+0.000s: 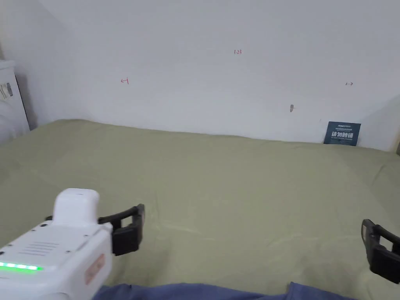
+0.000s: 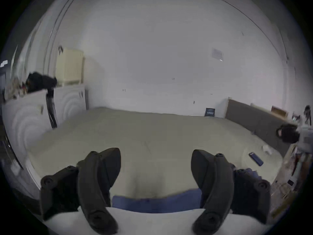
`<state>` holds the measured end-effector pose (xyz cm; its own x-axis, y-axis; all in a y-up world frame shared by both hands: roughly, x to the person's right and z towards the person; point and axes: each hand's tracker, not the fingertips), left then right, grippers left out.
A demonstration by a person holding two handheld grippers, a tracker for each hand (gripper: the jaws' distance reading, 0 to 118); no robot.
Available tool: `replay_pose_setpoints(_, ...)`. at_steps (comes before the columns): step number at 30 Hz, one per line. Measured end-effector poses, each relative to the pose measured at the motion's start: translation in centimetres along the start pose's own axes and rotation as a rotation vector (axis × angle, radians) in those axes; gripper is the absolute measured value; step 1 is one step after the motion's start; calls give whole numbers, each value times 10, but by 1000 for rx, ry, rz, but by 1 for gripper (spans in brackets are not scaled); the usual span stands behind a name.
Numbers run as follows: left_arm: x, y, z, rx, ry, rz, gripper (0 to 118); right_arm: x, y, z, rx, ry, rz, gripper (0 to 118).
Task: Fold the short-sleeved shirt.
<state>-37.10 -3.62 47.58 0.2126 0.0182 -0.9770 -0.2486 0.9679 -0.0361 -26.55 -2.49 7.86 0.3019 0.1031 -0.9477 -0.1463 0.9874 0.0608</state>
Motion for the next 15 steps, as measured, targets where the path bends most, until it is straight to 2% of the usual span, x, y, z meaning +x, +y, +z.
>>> replay_pose_setpoints(1, 17, 1, 6, 19, -10, 3, 56, -6, -2, 3, 9, 9, -11, 24)
replay_pose_setpoints(2, 32, -2, 10, 38, -9, 7, 31, -12, -9, 5, 16, 17, -21, 0)
replay_pose_setpoints(3, 43, -7, 14, 50, -13, 9, 13, -19, -13, 6, 15, 3, -12, 0)
replay_pose_setpoints(4, 50, -13, 16, 57, -26, 26, 11, -25, -18, 9, 34, -25, 20, 0)
replay_pose_setpoints(6, 59, -28, 18, 65, -49, 19, 0, -32, -26, 11, -2, 11, 22, 0)
replay_pose_setpoints(9, 75, -42, 23, 86, -10, -10, 0, -41, -38, 13, -25, 8, 21, 0)
replay_pose_setpoints(15, 82, -35, 17, 82, -55, -43, 0, -51, -39, 9, -41, 23, 29, 0)
